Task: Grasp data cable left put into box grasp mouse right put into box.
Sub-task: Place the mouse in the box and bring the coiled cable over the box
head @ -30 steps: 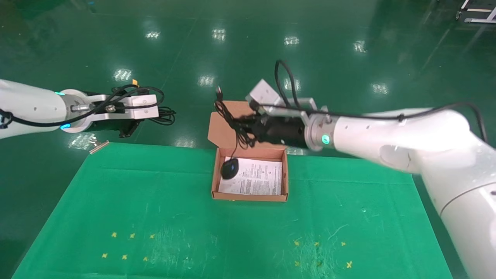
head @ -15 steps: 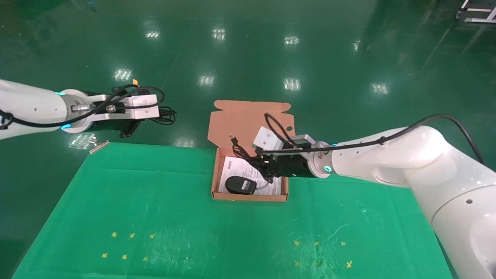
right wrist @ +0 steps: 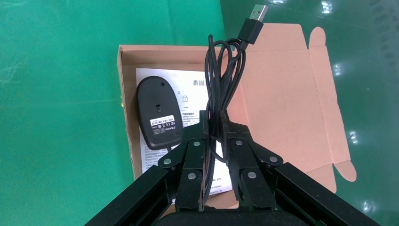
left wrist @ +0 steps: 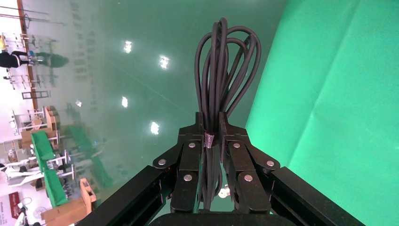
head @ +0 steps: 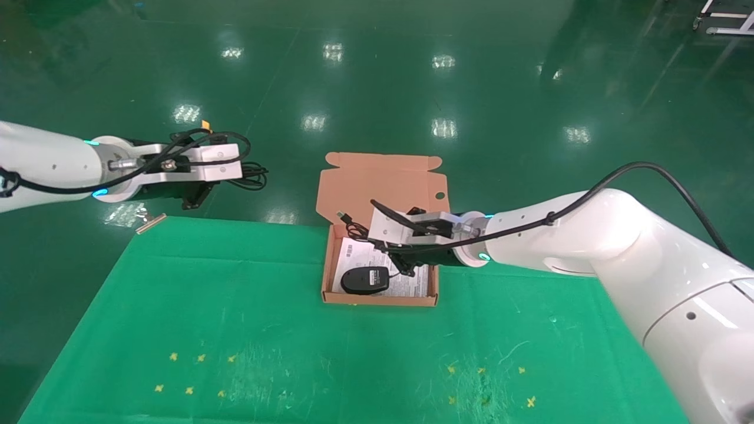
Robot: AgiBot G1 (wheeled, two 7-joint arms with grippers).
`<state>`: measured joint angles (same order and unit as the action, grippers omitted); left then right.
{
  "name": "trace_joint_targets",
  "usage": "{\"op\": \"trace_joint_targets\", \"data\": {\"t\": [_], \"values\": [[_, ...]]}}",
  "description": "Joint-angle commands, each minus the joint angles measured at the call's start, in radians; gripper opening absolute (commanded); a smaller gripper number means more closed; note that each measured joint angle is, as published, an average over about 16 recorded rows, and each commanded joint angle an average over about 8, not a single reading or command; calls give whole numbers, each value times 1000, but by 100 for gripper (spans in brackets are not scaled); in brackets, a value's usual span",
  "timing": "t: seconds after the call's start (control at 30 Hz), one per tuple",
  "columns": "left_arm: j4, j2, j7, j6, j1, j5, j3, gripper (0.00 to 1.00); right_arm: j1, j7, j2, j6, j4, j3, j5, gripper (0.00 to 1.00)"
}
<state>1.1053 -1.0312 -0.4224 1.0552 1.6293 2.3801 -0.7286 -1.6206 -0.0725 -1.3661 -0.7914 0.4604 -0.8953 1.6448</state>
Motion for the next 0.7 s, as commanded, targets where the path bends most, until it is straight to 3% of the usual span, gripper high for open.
{"op": "trace_joint_targets", "data": {"t": [0.03,0.7], "values": [[0,0,0,0,0,0,0,0,0,-2,-2,6,2,-8,2,100],[20,-33,4,-30,-54,-24,-10,0,-2,72,80,-6,69,14,-54,100]]}}
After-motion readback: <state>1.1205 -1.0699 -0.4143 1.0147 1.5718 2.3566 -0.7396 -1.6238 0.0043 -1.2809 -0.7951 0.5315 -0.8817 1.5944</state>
